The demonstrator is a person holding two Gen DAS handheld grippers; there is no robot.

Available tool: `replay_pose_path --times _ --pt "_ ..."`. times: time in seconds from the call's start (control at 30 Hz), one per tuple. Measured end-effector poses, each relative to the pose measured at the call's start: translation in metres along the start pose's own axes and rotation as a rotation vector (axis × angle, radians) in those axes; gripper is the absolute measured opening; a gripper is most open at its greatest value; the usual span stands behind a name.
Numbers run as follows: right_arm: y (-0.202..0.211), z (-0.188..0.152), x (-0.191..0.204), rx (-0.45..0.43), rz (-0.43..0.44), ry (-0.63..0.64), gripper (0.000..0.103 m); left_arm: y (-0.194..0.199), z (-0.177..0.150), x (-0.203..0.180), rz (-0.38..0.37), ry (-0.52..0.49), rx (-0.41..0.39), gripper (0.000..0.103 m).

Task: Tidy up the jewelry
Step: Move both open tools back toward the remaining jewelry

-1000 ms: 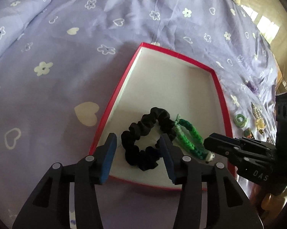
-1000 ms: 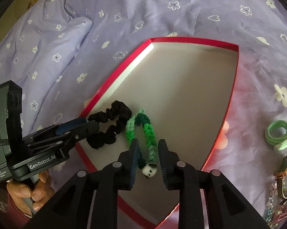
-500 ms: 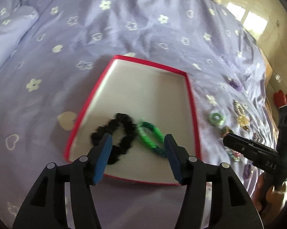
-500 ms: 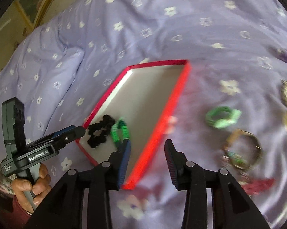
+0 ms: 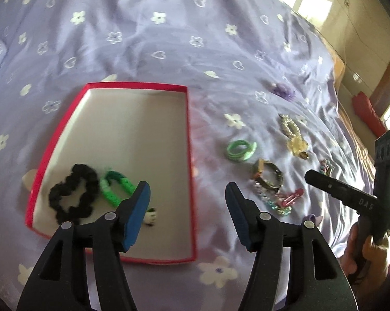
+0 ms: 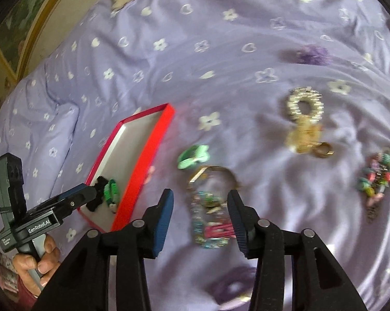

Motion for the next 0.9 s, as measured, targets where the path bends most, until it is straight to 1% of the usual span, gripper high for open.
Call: replay_pose_path --times 0.2,0.37,0.5,0.73,0.9 --pt "0.015 0.003 -0.033 -0.028 -0.036 -0.048 0.053 -0.013 0.006 -0.025 -0.013 -0.057 0.02 0.06" --pt "0.021 0.008 -0.056 -0.045 -0.061 -0.081 0.053 -0.029 0.012 -0.044 -0.011 -0.125 0.038 0.06" --pt "0.023 0.016 -0.072 -0.055 -0.085 -0.095 0.053 -0.051 0.019 -0.055 0.004 -0.183 0.069 0.06" --pt "0.018 0.036 -0.096 -0.067 -0.122 -0.11 0.055 -0.085 0.031 -0.072 -0.02 -0.23 0.126 0.06" --pt "0.003 0.046 -0.107 -0.053 -0.138 -0.112 0.056 -0.108 0.035 -0.082 -0.02 -0.253 0.158 0.06"
Point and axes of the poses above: each gripper's, at about its wrist camera, not at the fingertips, and y roughly against the way its jaws point, x to its left, z to its top, the point moved 9 cm from there along -y, roughly the way its jaws point, and after that the axes turned 1 degree about y, right-handed, at the moved point
